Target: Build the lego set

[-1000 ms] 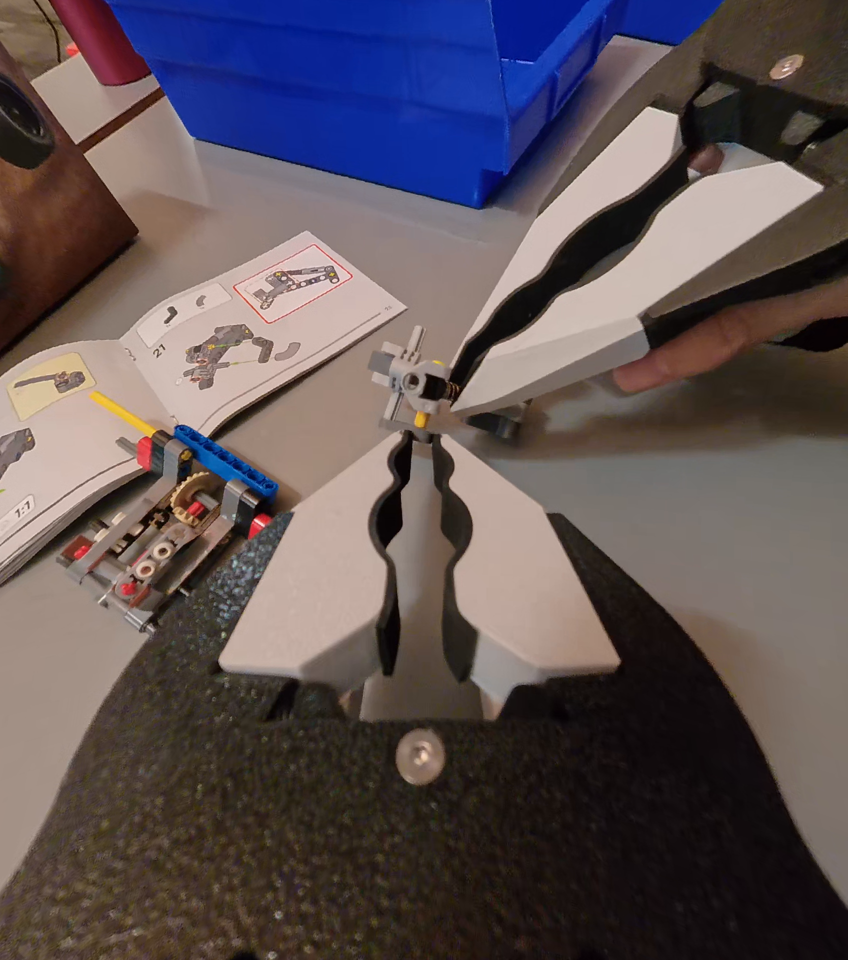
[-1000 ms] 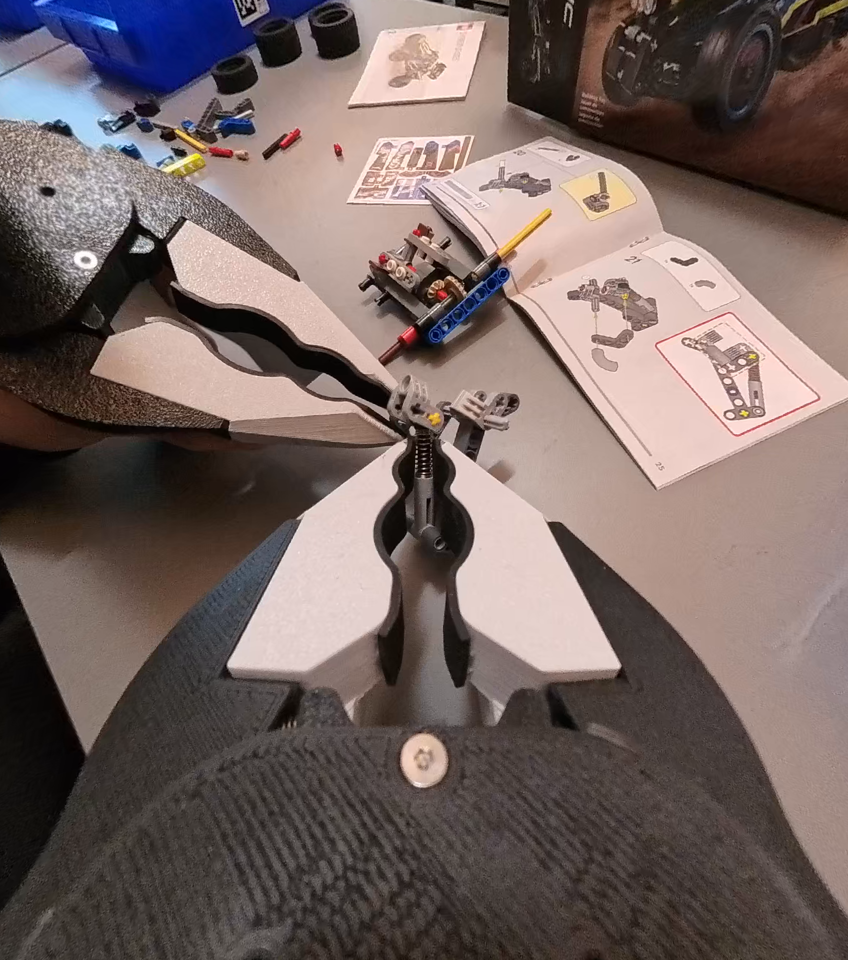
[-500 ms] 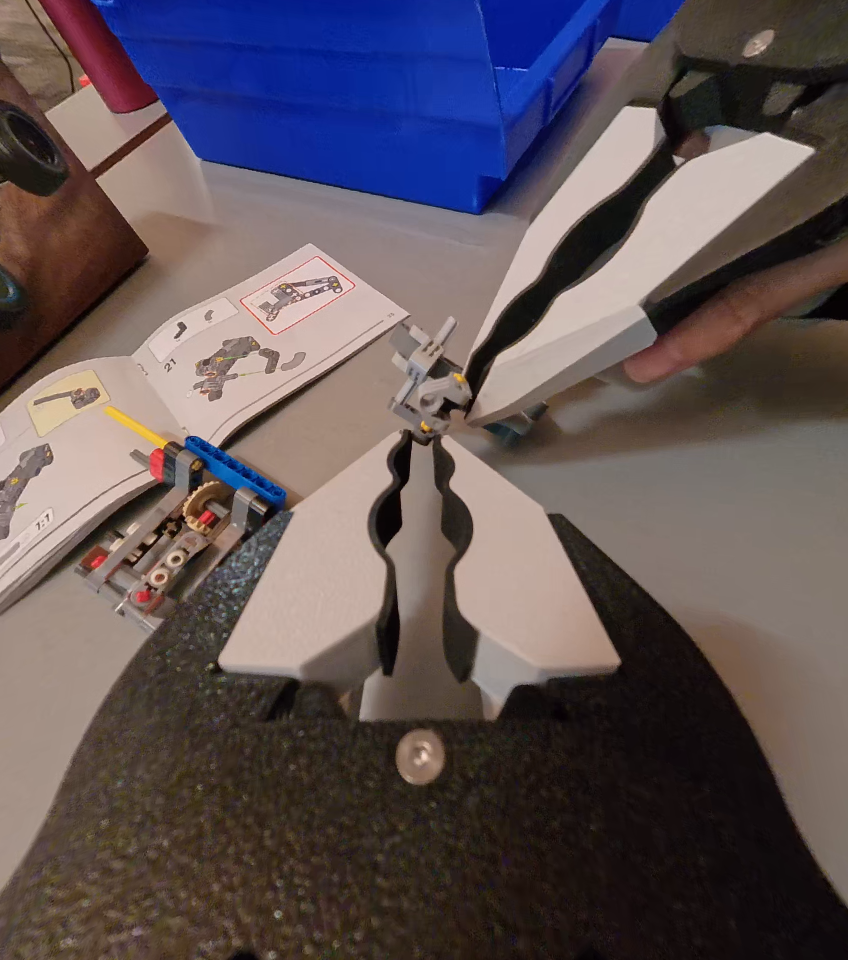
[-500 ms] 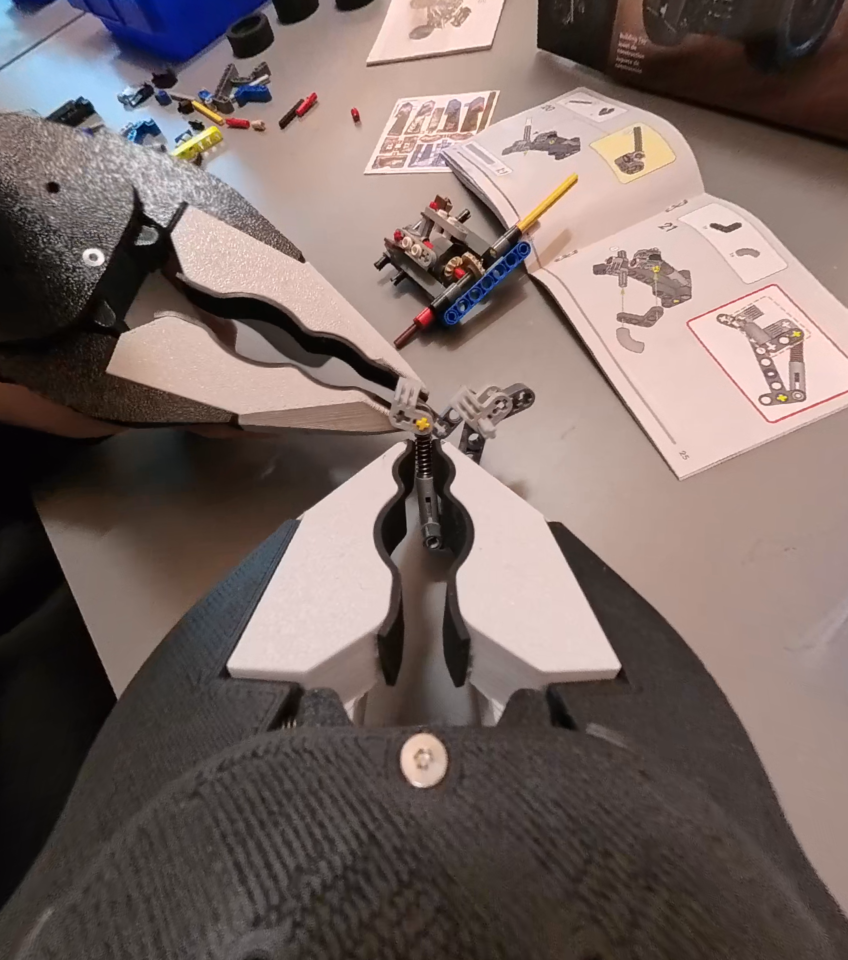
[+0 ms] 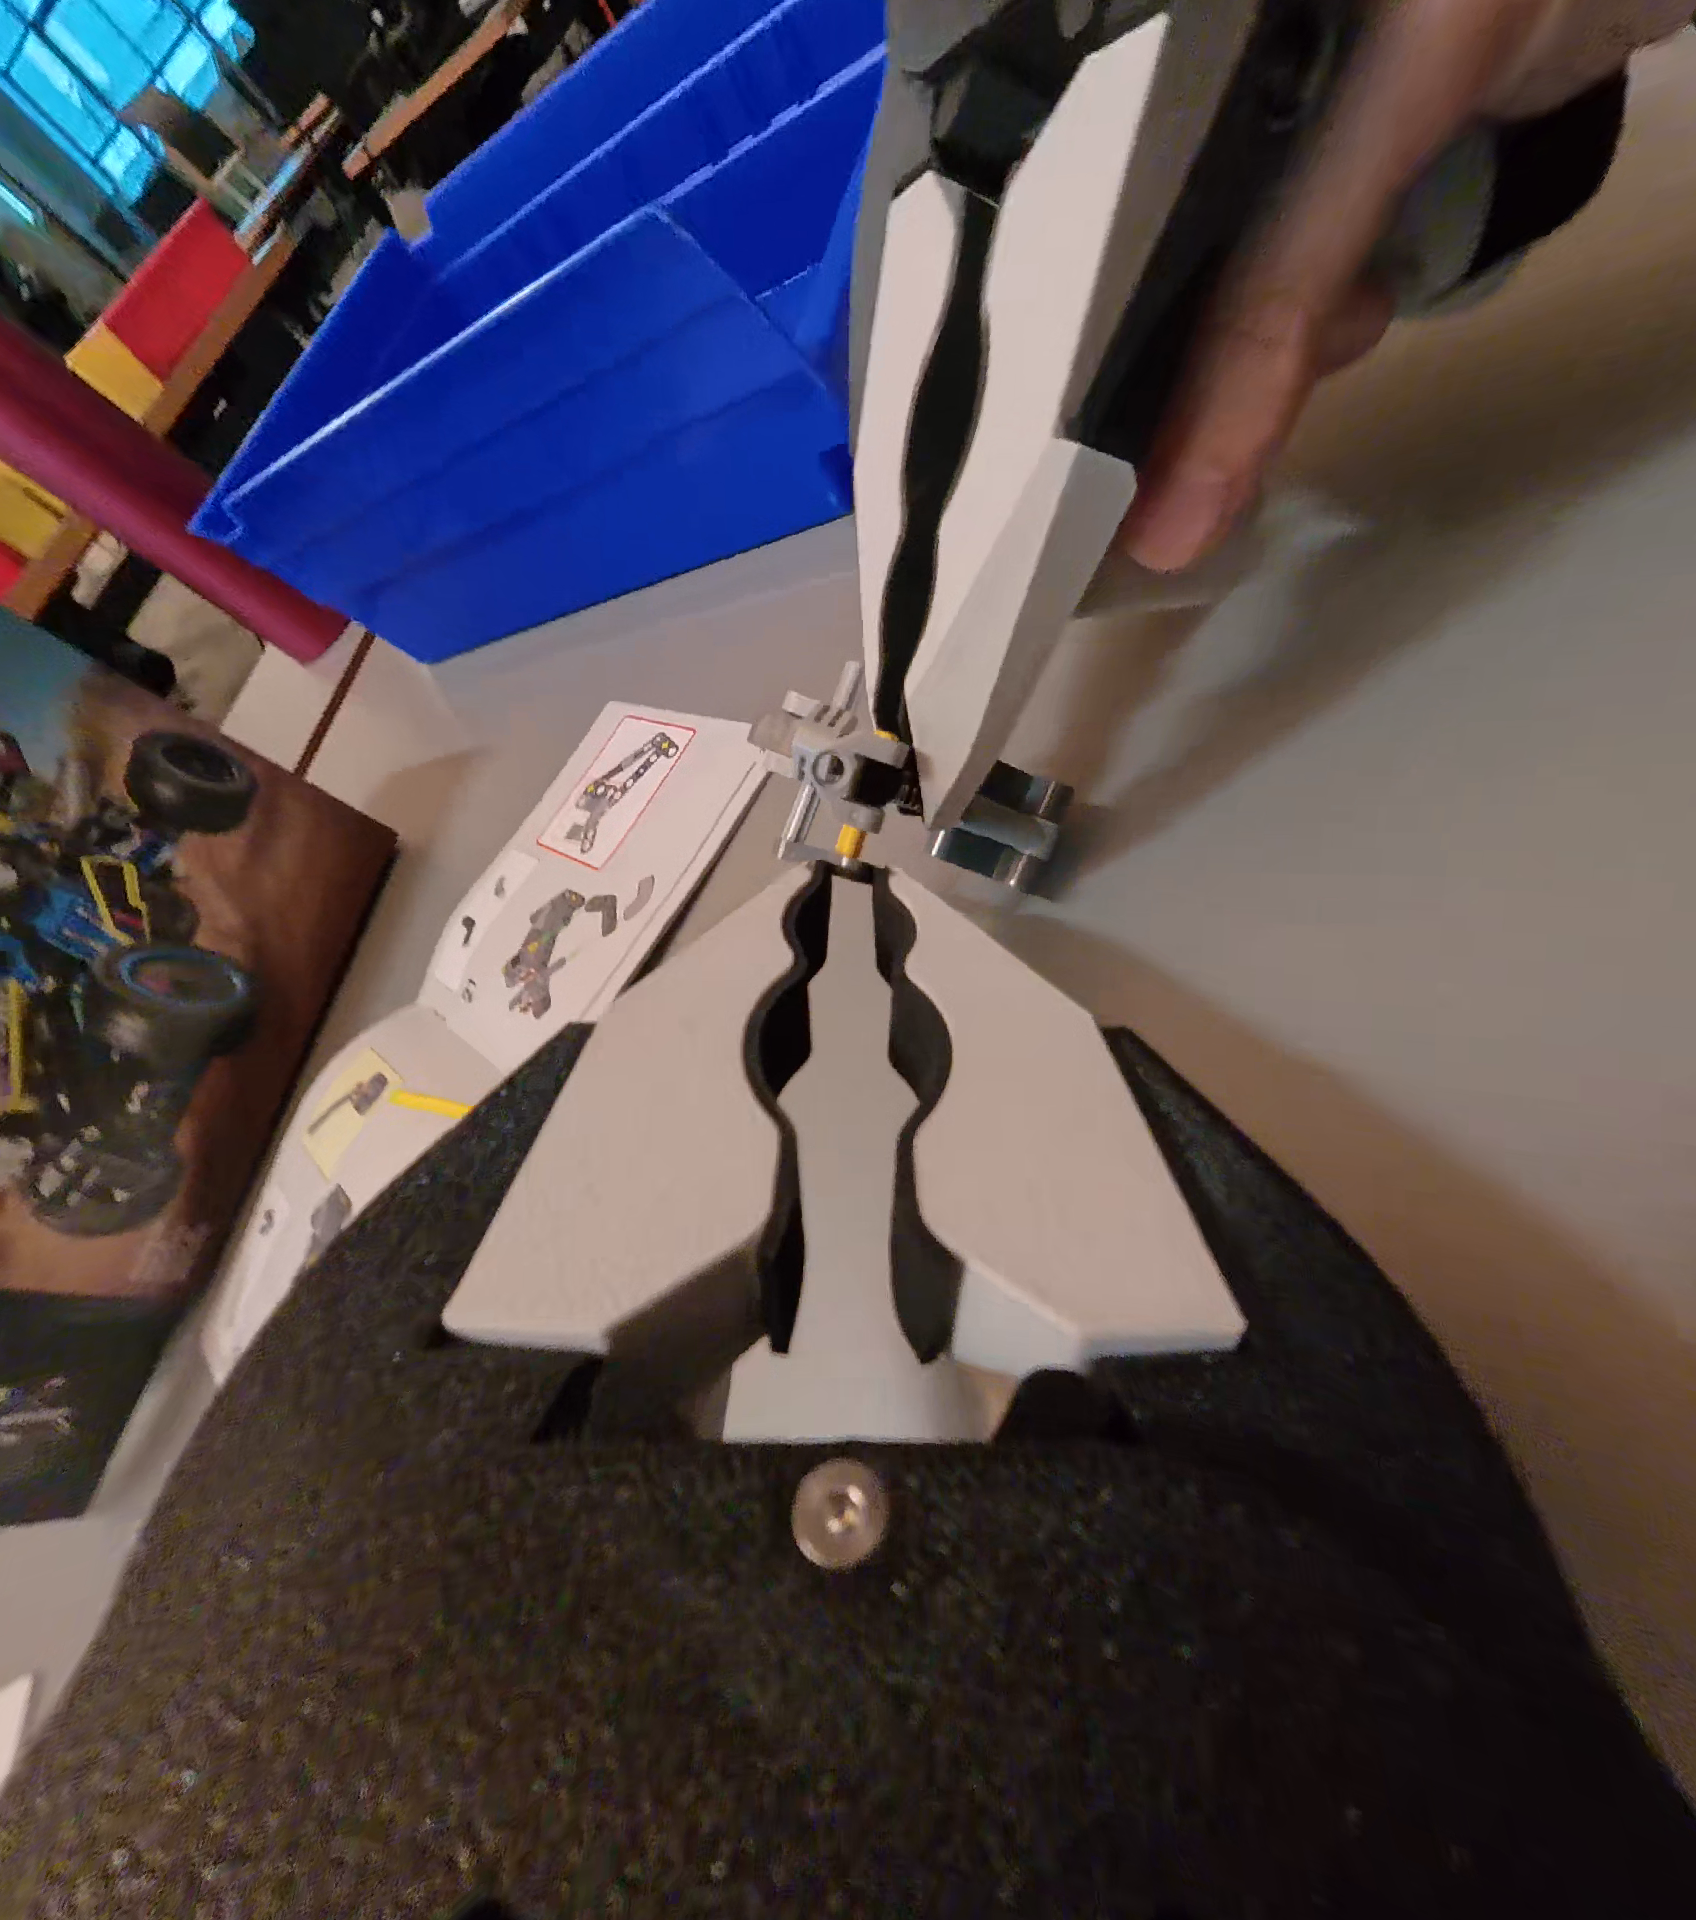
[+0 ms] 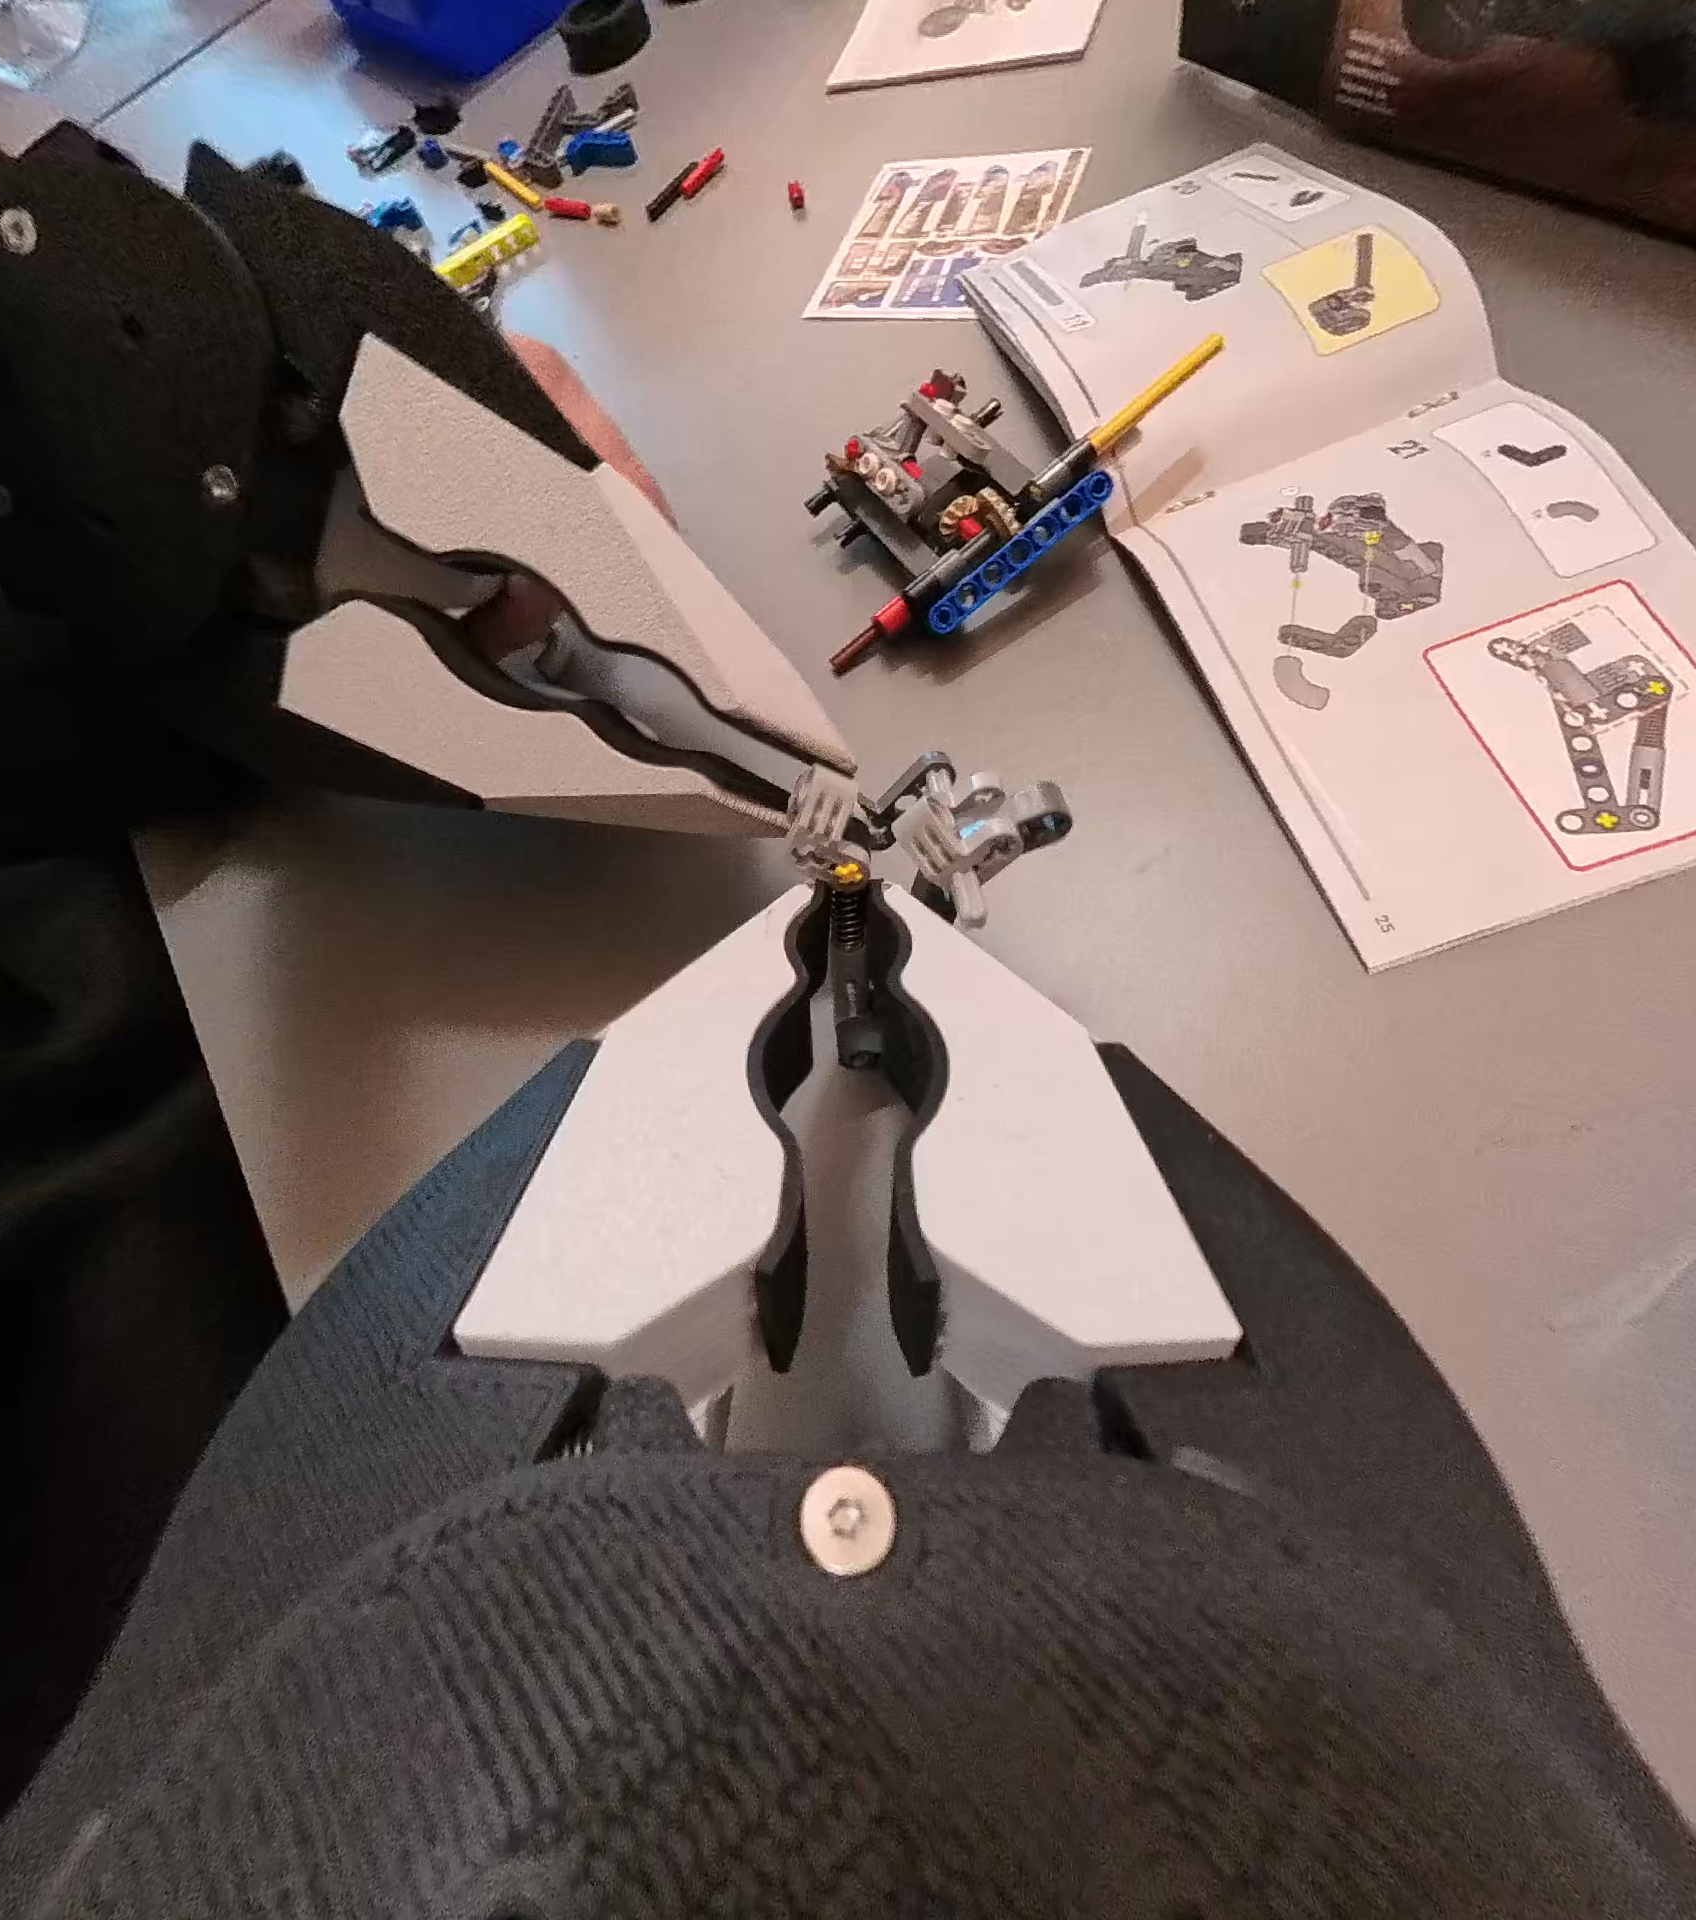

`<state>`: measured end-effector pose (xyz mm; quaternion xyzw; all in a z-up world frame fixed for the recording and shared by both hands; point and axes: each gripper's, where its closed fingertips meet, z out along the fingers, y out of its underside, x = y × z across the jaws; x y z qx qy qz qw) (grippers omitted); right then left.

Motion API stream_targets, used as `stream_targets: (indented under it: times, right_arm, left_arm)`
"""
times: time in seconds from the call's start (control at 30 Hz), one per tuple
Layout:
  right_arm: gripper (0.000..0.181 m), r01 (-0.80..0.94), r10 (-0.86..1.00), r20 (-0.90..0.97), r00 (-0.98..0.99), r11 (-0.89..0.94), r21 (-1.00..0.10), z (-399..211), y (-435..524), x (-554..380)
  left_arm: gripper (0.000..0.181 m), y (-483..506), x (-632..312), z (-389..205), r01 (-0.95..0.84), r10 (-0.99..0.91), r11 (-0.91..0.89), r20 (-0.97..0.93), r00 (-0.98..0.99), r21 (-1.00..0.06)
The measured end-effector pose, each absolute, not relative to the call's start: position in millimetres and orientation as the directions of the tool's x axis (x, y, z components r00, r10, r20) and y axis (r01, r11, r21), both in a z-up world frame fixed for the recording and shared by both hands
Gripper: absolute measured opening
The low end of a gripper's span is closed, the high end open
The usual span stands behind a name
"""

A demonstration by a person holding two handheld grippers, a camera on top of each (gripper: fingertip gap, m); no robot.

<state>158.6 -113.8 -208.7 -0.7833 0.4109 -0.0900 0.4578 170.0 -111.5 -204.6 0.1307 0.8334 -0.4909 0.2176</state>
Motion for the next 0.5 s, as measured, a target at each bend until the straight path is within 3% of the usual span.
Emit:
stream_targets:
  times: [0.5]
  right_arm:
    - [0.025, -0.417, -0.737, 0.017, 0.676, -0.402, -0.815, -201.9, -116.4, 153.9]
  left_arm:
    - [0.004, -113.0, 170.9, -199.1, 0.432, 0.015, 0.48, -0.485, -0.875, -0.764]
